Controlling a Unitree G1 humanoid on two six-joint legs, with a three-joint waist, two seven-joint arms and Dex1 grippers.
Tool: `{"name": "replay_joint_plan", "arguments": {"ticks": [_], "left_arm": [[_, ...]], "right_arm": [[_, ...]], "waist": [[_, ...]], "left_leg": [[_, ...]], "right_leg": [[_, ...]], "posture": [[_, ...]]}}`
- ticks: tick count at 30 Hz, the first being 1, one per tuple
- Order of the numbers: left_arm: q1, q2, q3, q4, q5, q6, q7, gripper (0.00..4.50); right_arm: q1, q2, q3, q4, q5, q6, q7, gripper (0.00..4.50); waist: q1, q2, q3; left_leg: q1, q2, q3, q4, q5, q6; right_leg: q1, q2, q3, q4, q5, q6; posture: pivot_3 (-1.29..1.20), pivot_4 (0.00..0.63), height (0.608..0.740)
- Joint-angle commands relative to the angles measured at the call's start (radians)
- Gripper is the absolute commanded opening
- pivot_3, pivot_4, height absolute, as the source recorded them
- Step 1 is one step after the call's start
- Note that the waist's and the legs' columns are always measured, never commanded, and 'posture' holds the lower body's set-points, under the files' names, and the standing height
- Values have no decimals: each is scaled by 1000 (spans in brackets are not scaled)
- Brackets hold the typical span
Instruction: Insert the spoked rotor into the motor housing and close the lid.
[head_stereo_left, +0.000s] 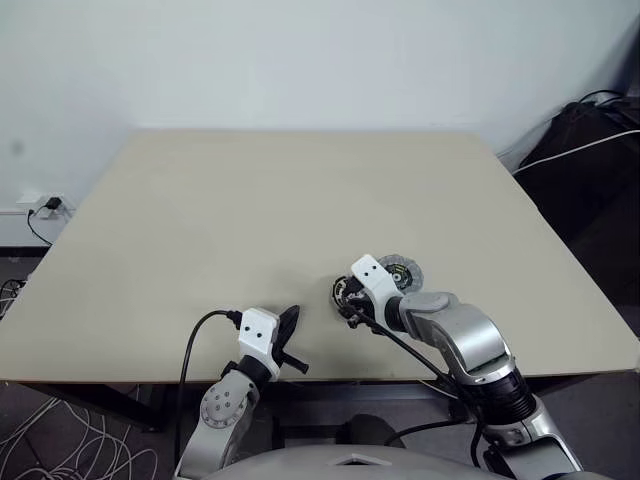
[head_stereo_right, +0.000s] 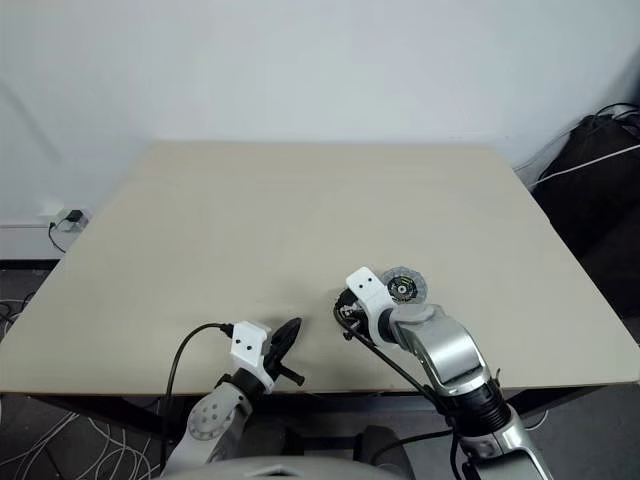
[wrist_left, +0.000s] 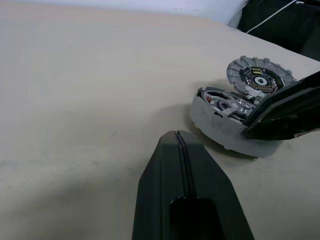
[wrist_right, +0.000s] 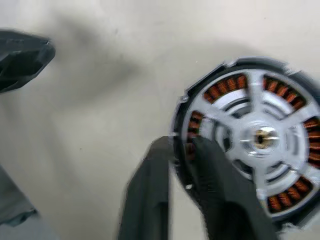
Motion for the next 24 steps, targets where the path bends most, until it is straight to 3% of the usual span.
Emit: {"name": "replay_joint_plan", "arguments": {"ticks": [1, 2, 5, 12, 15, 24], "left_arm": [[-5, -8, -8, -67, 1, 8, 7, 0], [-5, -8, -9, -74, 1, 14, 8, 0], [-9, -6, -12, -89, 1, 31, 8, 0], [-14, -7, -14, -71, -4, 26, -2, 0], [-18, -10, -12, -52, -3, 14, -5, 0], [-31, -14, -5, 2, -6, -23, -11, 0]], "right_arm": [[-18, 19, -21, -39, 24, -80, -19, 1908], [-22, 22, -27, -54, 36, -96, -13, 2223], [-42, -11, -24, -102, 58, -146, 17, 2223], [-85, -362, 199, -143, -120, -447, 161, 2223], [-88, -450, 254, -134, -158, -514, 231, 2223], [-110, -520, 336, -71, -258, -643, 371, 2223]], "waist": [[0, 0, 0], [-1, 0, 0], [0, 0, 0], [1, 0, 0], [-1, -1, 0], [2, -1, 0]], "left_leg": [[0, 0, 0, 0, 0, 0], [0, 0, 0, 0, 0, 0], [0, 0, 0, 0, 0, 1], [0, -2, 1, 2, 0, 4], [0, -3, 1, 2, 1, 5], [0, -3, 1, 3, 1, 5]], "right_leg": [[0, 0, 0, 0, 0, 0], [0, 0, 0, 0, 0, 1], [0, 1, 0, 0, 1, 1], [1, -1, 0, -1, 1, 3], [0, -2, 1, -1, 1, 3], [1, -2, 1, -1, 2, 3]], "posture": [[0, 0, 740], [0, 0, 740], [0, 0, 740], [0, 0, 740], [0, 0, 740], [0, 0, 740]]}}
